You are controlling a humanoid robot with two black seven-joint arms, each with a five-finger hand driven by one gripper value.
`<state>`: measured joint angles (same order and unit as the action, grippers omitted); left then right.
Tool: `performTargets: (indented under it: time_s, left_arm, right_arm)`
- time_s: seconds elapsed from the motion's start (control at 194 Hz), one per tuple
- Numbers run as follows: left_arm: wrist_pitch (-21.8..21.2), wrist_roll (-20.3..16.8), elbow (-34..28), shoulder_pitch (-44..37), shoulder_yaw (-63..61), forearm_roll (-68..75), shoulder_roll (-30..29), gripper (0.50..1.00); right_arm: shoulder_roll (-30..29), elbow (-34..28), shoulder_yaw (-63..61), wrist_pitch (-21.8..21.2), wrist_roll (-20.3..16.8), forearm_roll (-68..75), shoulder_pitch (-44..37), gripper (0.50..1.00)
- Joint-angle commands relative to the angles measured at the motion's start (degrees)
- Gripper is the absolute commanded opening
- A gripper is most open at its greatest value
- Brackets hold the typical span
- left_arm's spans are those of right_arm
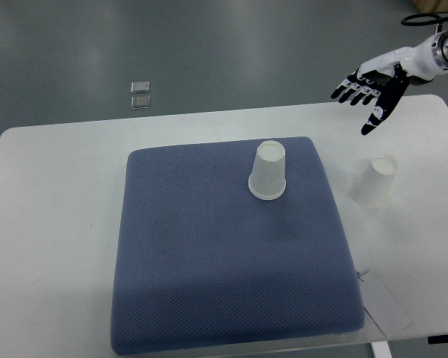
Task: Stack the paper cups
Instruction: 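Move the right hand above the loose white paper cup beside the pad, then lower the right hand around the loose white cup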
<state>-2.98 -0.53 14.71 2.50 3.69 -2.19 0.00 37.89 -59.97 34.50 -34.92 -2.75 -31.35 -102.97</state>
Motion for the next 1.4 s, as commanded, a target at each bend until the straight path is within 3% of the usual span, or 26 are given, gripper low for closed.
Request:
performTargets:
  time_s: [0.0,0.32,0.708,0.914,1.172,1.394]
  left_arm:
    - [-0.01,0.0,0.05,-0.04,0.01,-0.1,0.0,1.0]
    - [-0.01,0.0,0.14,-0.04,0.09,-0.1,0.0,1.0]
    - [-0.01,0.0,0.14,-0.04,0.09,-0.1,0.0,1.0]
    - [-0.01,0.0,0.14,-0.04,0.09,-0.1,0.0,1.0]
    - [-0.01,0.0,0.14,-0.04,0.01,-0.1,0.0,1.0]
    - [-0.01,0.0,0.14,-0.04,0.09,-0.1,0.0,1.0]
  right_arm:
    - [-1.41,-4.27,7.16,-0.08,-0.15,-2.93,-7.25,0.932]
    - [-8.62,-13.15,18.15,-0.08,-0.24,-7.06,-18.76,0.932]
    - [-8.53,-13.68,18.24,-0.08,-0.15,-6.89,-24.56,0.93]
    - [-6.24,-13.59,18.41,-0.08,-0.15,-7.24,-22.98,0.93]
    - [-4.84,-12.89,18.59,-0.08,-0.24,-7.33,-14.89,0.928]
    - [-4.84,-11.22,18.24,10.65,-1.39,-7.24,-7.25,0.928]
